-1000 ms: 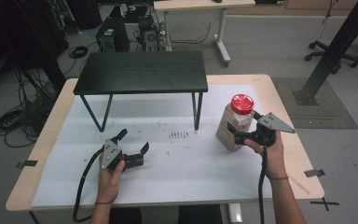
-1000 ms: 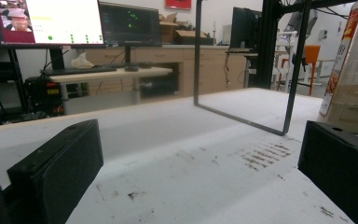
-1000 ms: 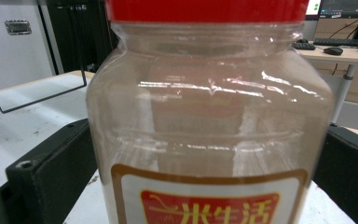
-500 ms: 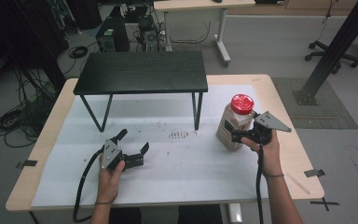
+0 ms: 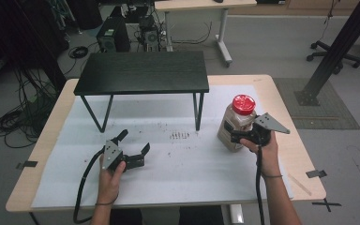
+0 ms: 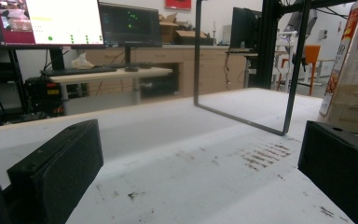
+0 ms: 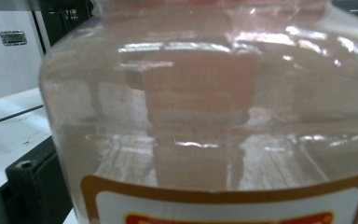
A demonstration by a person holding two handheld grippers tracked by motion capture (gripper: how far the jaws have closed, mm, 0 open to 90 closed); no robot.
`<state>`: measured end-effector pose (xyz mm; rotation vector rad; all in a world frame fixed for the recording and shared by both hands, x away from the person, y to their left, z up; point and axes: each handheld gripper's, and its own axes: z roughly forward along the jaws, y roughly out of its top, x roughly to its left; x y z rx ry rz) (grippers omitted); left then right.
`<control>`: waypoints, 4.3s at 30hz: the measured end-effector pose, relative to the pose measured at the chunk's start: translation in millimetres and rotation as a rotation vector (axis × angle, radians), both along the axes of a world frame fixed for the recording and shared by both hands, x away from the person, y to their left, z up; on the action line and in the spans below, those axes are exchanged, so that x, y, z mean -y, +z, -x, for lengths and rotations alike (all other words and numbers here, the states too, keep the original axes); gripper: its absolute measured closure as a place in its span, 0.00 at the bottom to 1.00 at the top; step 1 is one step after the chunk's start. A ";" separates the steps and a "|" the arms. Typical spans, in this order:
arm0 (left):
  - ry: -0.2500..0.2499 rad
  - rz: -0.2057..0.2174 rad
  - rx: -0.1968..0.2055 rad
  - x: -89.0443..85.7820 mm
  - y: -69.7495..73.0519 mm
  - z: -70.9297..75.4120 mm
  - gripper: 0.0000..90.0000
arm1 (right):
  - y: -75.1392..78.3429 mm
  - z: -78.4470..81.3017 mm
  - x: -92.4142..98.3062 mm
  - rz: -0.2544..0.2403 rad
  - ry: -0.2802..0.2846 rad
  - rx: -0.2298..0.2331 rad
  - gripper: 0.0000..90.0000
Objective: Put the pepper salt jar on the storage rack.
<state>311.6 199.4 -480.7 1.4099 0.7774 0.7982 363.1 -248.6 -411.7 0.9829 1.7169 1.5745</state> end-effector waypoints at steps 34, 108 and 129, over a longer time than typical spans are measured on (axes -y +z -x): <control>0.000 -0.001 0.001 0.0 0.0 0.0 0.00 | -6.0 -0.2 0.2 -0.002 -0.006 0.004 0.13; -0.001 0.000 -0.001 0.0 0.0 -0.1 0.00 | 12.7 15.0 2.3 0.032 -0.003 -0.027 0.28; 0.000 0.000 -0.001 0.0 0.0 -0.1 0.00 | 40.7 20.9 -0.4 0.025 0.034 -0.015 0.28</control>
